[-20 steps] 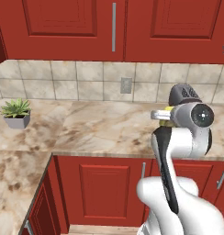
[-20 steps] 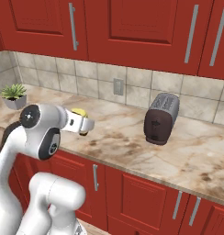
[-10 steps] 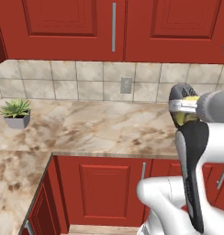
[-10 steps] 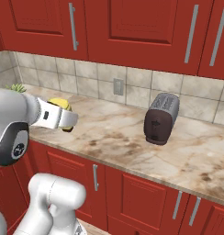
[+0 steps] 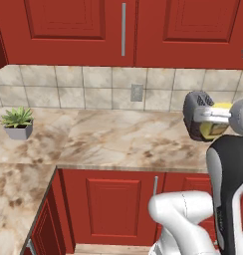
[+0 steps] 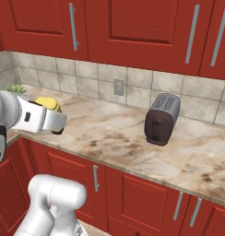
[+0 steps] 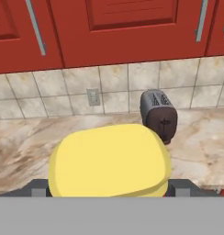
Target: Place the condiment bottle and mustard from the counter to the top shelf of the fridge. If the existing items in the fridge are on the top shelf, move them to other shelves.
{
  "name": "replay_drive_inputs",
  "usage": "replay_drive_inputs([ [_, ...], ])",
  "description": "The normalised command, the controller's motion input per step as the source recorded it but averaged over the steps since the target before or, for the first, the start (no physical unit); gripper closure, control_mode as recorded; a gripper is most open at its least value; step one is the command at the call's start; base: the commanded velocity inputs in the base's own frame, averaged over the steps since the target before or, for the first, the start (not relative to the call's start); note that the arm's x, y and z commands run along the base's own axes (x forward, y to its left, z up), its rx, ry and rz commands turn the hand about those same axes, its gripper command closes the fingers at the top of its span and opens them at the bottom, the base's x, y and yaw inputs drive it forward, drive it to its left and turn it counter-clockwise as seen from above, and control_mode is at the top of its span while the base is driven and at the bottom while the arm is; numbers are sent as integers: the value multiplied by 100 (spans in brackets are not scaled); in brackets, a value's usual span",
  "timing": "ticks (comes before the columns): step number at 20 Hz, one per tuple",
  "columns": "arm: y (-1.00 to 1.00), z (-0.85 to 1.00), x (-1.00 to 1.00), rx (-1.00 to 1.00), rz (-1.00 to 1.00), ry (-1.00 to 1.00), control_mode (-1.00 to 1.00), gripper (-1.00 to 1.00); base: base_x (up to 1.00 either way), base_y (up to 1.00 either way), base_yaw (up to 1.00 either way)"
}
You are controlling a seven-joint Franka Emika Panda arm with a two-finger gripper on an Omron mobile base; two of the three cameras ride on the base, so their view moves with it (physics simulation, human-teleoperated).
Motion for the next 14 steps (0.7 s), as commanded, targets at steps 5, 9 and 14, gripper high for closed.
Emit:
replay_drive_inputs([
  [5, 0, 0, -34, 0, 0, 0, -100, 100, 0, 0, 0],
  [9, 0, 0, -12, 0, 0, 0, 100, 100, -18, 0, 0],
  [14, 0, 0, 0, 0, 0, 0, 100, 100, -100, 0, -1],
])
